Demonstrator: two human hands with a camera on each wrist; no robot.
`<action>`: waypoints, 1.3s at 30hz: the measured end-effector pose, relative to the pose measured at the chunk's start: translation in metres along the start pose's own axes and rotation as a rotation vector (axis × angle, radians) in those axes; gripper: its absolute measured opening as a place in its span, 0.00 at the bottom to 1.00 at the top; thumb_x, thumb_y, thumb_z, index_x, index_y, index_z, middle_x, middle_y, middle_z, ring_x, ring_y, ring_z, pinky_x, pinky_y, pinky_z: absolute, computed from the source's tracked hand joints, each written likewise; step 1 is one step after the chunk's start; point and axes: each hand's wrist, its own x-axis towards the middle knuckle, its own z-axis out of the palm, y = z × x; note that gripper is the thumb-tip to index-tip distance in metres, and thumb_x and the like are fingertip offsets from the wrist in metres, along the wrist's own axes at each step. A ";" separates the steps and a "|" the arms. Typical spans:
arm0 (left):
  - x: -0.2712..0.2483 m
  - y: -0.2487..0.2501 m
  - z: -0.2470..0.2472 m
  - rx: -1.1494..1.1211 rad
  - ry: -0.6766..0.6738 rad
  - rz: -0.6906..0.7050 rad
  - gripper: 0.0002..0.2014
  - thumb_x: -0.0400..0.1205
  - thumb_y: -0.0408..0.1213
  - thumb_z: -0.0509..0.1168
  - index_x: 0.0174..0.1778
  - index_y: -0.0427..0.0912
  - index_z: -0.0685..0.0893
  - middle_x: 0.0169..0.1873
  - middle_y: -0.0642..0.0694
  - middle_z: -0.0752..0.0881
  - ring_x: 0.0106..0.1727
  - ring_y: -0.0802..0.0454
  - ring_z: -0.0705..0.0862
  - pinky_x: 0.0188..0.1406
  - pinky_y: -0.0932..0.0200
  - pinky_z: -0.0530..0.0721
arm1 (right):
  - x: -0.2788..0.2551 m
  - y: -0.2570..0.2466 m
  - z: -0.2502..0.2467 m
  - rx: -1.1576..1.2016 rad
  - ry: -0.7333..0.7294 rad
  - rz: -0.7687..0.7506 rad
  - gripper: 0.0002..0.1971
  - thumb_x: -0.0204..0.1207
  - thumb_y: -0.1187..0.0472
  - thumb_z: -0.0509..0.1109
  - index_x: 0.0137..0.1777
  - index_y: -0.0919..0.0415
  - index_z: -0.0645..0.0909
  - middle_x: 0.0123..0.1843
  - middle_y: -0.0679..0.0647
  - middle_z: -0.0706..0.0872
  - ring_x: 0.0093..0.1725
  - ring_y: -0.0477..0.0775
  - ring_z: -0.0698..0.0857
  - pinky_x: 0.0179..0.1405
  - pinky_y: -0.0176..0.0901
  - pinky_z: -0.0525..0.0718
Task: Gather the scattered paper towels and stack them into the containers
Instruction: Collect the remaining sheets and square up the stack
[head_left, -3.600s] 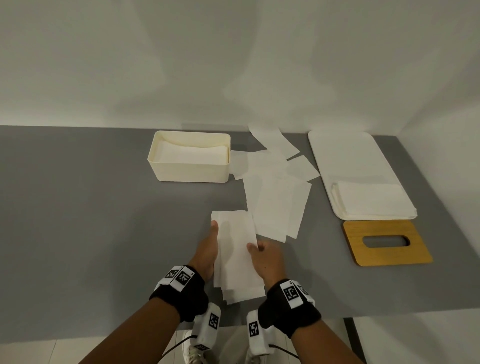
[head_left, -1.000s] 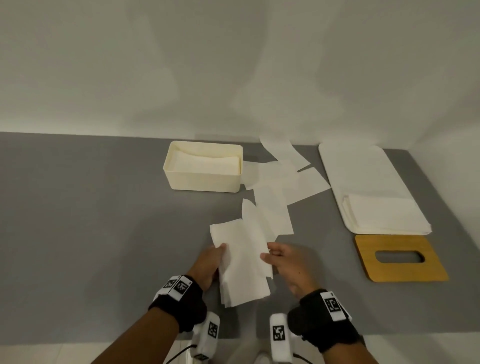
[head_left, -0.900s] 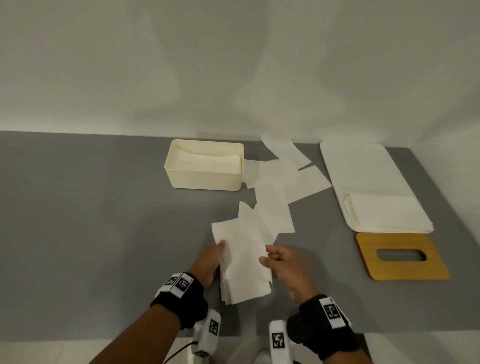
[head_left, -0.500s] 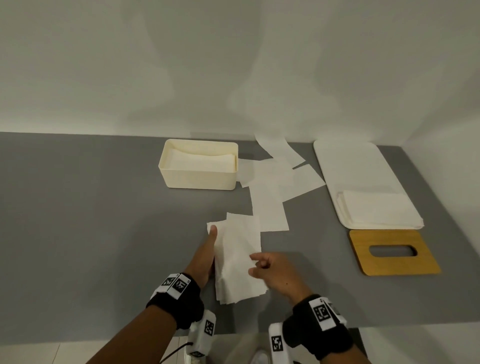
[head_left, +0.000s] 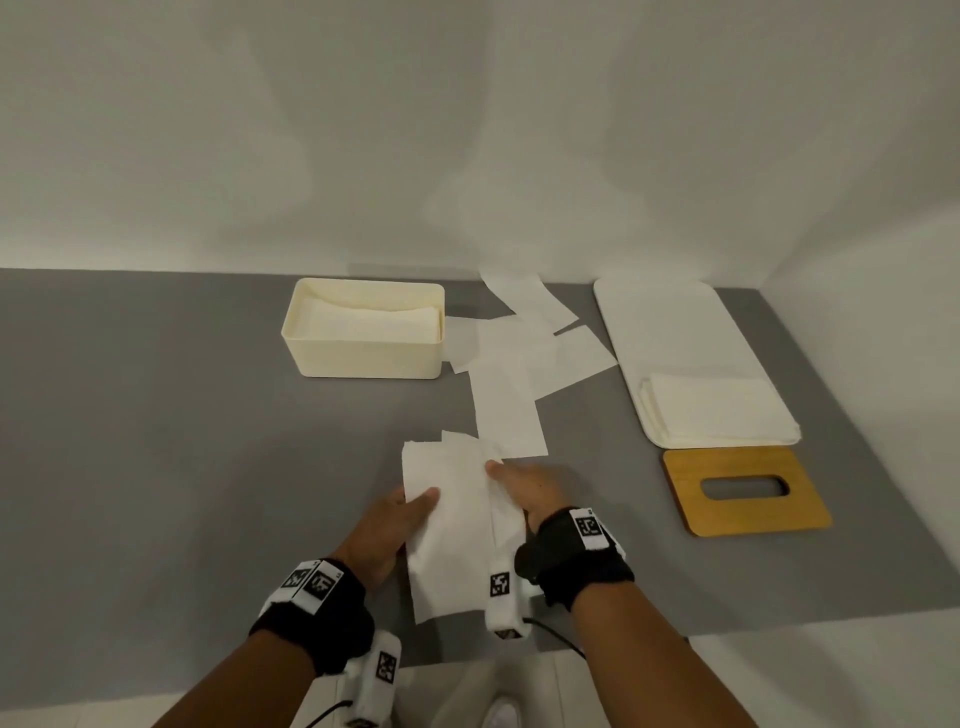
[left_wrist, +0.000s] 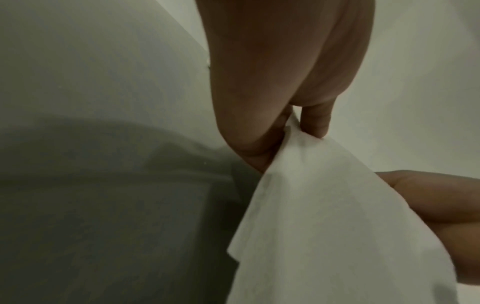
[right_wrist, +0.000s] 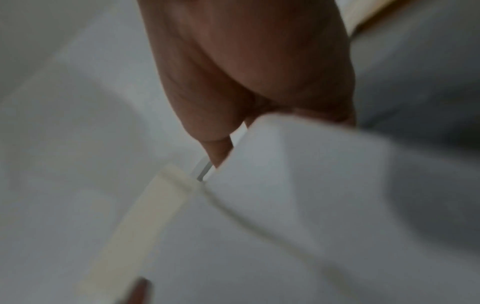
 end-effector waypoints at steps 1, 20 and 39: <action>0.000 0.000 0.000 -0.014 -0.007 0.002 0.15 0.86 0.39 0.61 0.64 0.35 0.82 0.57 0.34 0.89 0.57 0.37 0.88 0.53 0.48 0.88 | 0.004 0.001 0.001 0.021 0.007 -0.012 0.11 0.71 0.53 0.73 0.47 0.59 0.85 0.54 0.57 0.88 0.54 0.59 0.86 0.62 0.53 0.83; 0.013 -0.008 -0.014 -0.007 0.259 -0.057 0.17 0.86 0.46 0.61 0.66 0.40 0.83 0.58 0.42 0.89 0.60 0.40 0.87 0.66 0.40 0.82 | -0.059 -0.010 -0.011 0.127 -0.142 -0.266 0.10 0.80 0.54 0.68 0.51 0.58 0.86 0.47 0.54 0.92 0.50 0.57 0.90 0.54 0.50 0.86; 0.009 0.002 -0.017 0.010 0.231 0.005 0.13 0.82 0.31 0.66 0.62 0.42 0.80 0.54 0.39 0.89 0.53 0.38 0.88 0.45 0.48 0.86 | 0.034 -0.026 -0.014 -0.504 0.478 -0.190 0.29 0.77 0.41 0.65 0.69 0.63 0.75 0.68 0.59 0.80 0.67 0.61 0.79 0.64 0.51 0.76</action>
